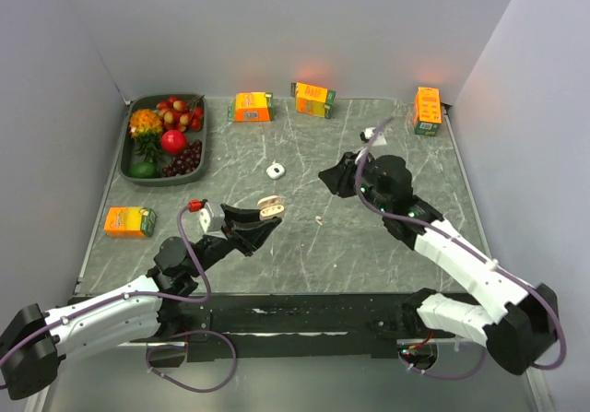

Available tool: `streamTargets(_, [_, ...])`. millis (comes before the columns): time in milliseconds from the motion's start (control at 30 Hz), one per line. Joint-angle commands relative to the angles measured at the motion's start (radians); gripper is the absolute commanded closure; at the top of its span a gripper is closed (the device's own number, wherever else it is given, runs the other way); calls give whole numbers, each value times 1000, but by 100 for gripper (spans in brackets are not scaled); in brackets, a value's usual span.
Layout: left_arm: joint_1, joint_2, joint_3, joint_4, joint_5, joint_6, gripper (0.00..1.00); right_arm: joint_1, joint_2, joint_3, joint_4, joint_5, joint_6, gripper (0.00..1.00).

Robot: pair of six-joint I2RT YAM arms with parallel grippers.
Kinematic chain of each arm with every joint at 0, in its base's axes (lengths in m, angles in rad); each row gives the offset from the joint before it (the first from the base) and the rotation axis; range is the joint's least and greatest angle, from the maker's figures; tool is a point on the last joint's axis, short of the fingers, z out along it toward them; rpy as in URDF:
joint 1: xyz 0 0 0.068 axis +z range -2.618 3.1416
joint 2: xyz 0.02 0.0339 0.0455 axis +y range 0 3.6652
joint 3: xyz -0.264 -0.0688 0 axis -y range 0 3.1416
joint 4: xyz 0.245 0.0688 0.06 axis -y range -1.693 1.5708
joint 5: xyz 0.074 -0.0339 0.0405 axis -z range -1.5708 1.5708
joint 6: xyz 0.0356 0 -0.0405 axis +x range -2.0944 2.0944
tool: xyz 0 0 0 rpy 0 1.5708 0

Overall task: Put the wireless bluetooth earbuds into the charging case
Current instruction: Pick up the earbud from the center of the board, then place the earbud in the charging case.

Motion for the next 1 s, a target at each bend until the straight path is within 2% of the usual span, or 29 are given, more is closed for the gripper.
streamTargets(0, [-4, -4, 30, 61, -37, 28, 99, 71, -93, -31, 238, -36, -57, 89])
streamTargets(200, [-3, 11, 59, 73, -50, 59, 99, 155, -201, -72, 376, -26, -119, 93])
streamTargets(367, [-4, 22, 76, 98, -54, 66, 99, 198, -265, -73, 415, -49, -133, 100])
streamTargets(700, [-4, 56, 97, 151, -51, 111, 99, 255, -317, -43, 421, -143, -162, 100])
streamTargets(867, [-4, 80, 64, 240, -74, 134, 99, 321, -279, 30, 277, -25, -177, 100])
streamTargets(967, [-4, 100, 61, 268, -74, 145, 99, 382, -274, 18, 312, 59, -186, 100])
